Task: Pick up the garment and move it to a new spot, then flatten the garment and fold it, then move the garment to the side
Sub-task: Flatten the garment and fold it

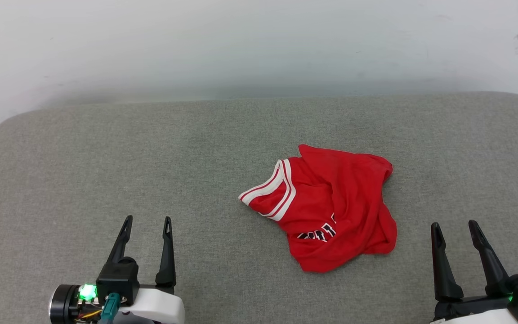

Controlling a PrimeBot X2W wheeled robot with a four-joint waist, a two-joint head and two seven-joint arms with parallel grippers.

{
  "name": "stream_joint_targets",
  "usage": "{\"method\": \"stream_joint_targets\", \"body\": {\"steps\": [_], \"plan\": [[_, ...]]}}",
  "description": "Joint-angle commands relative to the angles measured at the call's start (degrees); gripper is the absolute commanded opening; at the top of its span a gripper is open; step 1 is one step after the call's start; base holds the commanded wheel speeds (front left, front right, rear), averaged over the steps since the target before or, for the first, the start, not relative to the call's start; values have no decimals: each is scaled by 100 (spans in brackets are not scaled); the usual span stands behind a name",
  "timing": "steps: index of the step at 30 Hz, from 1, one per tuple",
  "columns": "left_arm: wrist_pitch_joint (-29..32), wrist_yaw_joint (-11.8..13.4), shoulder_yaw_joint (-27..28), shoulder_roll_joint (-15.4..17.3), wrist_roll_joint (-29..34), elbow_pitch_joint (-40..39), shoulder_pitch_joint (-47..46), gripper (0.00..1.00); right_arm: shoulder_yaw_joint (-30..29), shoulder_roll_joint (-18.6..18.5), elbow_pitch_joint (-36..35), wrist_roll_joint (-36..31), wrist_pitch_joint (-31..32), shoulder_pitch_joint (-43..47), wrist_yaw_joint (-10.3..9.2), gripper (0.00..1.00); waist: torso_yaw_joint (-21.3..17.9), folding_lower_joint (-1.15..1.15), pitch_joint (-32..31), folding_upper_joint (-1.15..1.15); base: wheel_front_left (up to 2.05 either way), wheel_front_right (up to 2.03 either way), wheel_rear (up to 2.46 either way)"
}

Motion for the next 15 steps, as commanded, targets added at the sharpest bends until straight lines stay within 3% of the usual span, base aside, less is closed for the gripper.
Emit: {"method": "stream_joint_targets", "body": {"steps": [1,15], "plan": [[-15,-24,23,-27,39,10,44,100,6,13,15,29,-12,38,-2,100,0,0,-1,0,0,0,0],[-15,-225,218,-114,50,-12,-190,100,22,13,3,-1,-12,-5,-2,100,-27,0,25,0,0,0,0]]}}
